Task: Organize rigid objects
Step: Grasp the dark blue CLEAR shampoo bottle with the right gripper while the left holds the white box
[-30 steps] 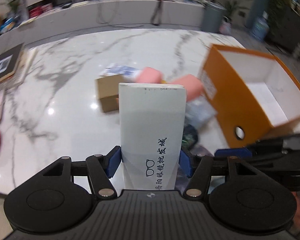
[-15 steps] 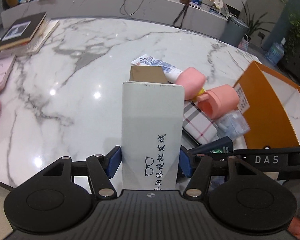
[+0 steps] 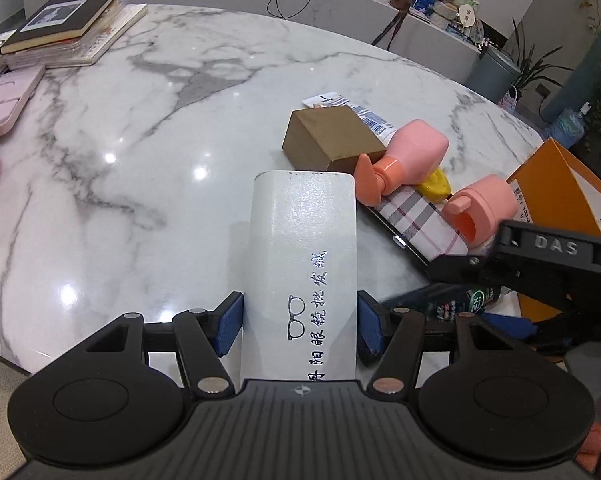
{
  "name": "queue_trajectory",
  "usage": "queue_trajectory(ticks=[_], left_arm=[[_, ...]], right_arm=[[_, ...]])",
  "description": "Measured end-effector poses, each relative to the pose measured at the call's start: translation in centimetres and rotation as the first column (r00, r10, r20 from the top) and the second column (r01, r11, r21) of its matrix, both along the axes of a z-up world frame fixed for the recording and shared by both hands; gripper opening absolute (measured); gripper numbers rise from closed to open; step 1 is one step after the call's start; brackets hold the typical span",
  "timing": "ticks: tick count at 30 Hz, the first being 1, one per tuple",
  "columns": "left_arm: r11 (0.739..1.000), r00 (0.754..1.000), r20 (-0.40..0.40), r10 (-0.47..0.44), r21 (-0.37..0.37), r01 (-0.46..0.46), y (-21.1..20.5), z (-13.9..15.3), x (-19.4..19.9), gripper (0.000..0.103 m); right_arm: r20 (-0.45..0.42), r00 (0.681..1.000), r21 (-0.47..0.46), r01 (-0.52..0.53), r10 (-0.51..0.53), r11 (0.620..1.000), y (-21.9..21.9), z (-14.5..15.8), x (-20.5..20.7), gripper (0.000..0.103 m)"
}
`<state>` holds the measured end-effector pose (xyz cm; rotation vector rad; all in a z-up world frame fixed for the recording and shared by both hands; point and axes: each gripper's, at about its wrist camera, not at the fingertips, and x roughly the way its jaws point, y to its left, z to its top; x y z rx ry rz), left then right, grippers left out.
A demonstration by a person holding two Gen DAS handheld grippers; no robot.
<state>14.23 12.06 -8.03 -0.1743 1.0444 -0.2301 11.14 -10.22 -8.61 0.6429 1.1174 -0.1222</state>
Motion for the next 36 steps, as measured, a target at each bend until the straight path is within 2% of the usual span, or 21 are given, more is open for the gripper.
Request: queue_trajectory(ticks=[4, 7, 12, 15, 19, 24, 27, 36], left_arm=[[1.0, 1.0, 0.001, -0.001, -0.004, 0.001, 0.1, -0.2, -0.1, 0.069], [1.0, 1.0, 0.002, 0.003, -0.012, -0.003, 0.3, -0.2, -0.1, 0.069], [1.0, 1.0, 0.012, -0.005, 0.001, 0.005, 0.0, -0.2, -0.3, 0.069], [1.0, 1.0, 0.015, -0.011, 0.009, 0.011, -0.1, -0.3, -0.4, 0.068], [1.0, 1.0, 0.012, 0.007, 0.02, -0.008, 0.0, -0.4, -0.4, 0.068], [1.0, 1.0, -0.002, 0.024, 0.006, -0.024, 0.5, -0.7, -0.1, 0.069], [0.999, 0.999, -0.01, 0.031, 0.032, -0.031, 0.4, -1.1, -0.1, 0.069], [0.996, 0.999, 0.003, 0.054, 0.069, -0.054, 0.4, -1.2, -0.2, 0.072]], right_arm=[[0.007, 0.999, -0.104, -0.044, 0.045, 0.994, 2.1, 0.2, 0.1, 0.082], [0.005, 0.992, -0.198, -0.122, 0.125, 0.973, 3.2, 0.4, -0.3, 0.066], [-0.003, 0.979, -0.211, -0.201, 0.205, 0.957, 2.6, 0.6, -0.9, 0.057], [-0.004, 0.952, -0.238, -0.298, 0.305, 0.925, 3.8, 0.7, -0.9, 0.056], [-0.003, 0.94, -0.253, -0.33, 0.34, 0.91, 4.4, 0.6, -1.4, 0.058], [-0.011, 0.944, -0.244, -0.323, 0.33, 0.914, 4.2, 0.6, -1.7, 0.058], [-0.029, 0.943, -0.225, -0.329, 0.331, 0.917, 4.5, 0.5, -1.6, 0.065], [-0.026, 0.94, -0.23, -0.336, 0.339, 0.913, 4.8, 0.6, -2.6, 0.067]])
